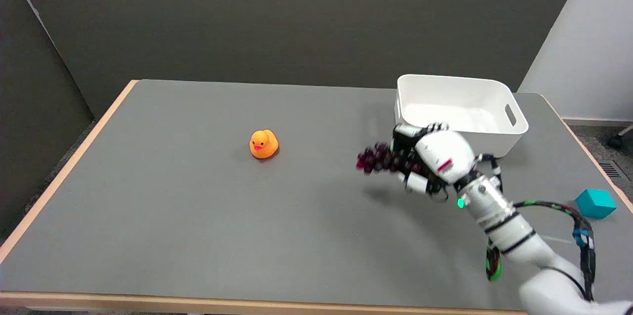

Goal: Place the grape into the white box.

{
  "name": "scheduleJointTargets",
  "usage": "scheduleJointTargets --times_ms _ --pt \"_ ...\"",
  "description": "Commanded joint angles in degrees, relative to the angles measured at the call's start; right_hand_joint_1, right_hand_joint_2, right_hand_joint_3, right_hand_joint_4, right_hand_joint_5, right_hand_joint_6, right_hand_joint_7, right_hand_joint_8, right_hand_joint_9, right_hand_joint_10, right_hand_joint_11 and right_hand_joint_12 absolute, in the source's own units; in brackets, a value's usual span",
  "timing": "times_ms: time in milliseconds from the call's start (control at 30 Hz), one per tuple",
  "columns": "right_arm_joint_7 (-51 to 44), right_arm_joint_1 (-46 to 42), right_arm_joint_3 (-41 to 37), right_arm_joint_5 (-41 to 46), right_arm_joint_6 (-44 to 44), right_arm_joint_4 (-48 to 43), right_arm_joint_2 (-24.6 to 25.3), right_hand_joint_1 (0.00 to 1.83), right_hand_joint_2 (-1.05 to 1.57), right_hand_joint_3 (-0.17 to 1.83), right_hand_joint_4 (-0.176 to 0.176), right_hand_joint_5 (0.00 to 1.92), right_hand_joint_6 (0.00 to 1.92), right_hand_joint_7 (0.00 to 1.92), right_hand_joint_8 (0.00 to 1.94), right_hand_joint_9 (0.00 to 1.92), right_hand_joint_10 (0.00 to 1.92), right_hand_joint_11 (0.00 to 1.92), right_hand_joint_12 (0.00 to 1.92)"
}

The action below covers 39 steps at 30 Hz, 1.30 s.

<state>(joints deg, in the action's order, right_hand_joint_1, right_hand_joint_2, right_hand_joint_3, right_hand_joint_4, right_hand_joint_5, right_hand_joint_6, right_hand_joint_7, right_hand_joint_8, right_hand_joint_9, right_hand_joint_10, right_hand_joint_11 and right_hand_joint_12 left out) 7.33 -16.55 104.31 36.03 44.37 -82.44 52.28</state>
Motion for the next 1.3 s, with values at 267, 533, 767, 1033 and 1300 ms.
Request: scheduleJointTargets --times_ms 267,533,767,1033,1300 --pt "-3.7 30.7 -7.5 25.3 -7.2 20.1 -2.3 1.17 1.08 0.46 -0.176 0.64 1.55 0.69 1.60 0.94 1.92 1.00 1.92" --pt "-4.2 36.9 -4.6 26.5 -12.0 31.2 -2.8 1.17 1.09 0.45 -0.176 0.63 1.56 0.68 1.61 0.92 1.92 0.95 1.92" --pt "-3.6 33.7 -4.6 26.0 -11.6 28.7 -3.4 1.16 1.11 0.44 -0.176 0.61 1.58 0.67 1.63 0.91 1.92 0.87 1.92" --pt "-0.5 23.9 -5.1 26.2 -7.3 19.9 -4.5 0.95 0.78 0.94 -0.076 0.31 0.71 0.53 0.75 0.50 1.17 0.56 1.92" --pt "4.8 16.6 -3.5 29.5 -2.7 10.2 -2.9 0.71 0.65 0.93 -0.071 0.18 0.39 0.22 0.39 0.17 0.90 0.42 1.69"
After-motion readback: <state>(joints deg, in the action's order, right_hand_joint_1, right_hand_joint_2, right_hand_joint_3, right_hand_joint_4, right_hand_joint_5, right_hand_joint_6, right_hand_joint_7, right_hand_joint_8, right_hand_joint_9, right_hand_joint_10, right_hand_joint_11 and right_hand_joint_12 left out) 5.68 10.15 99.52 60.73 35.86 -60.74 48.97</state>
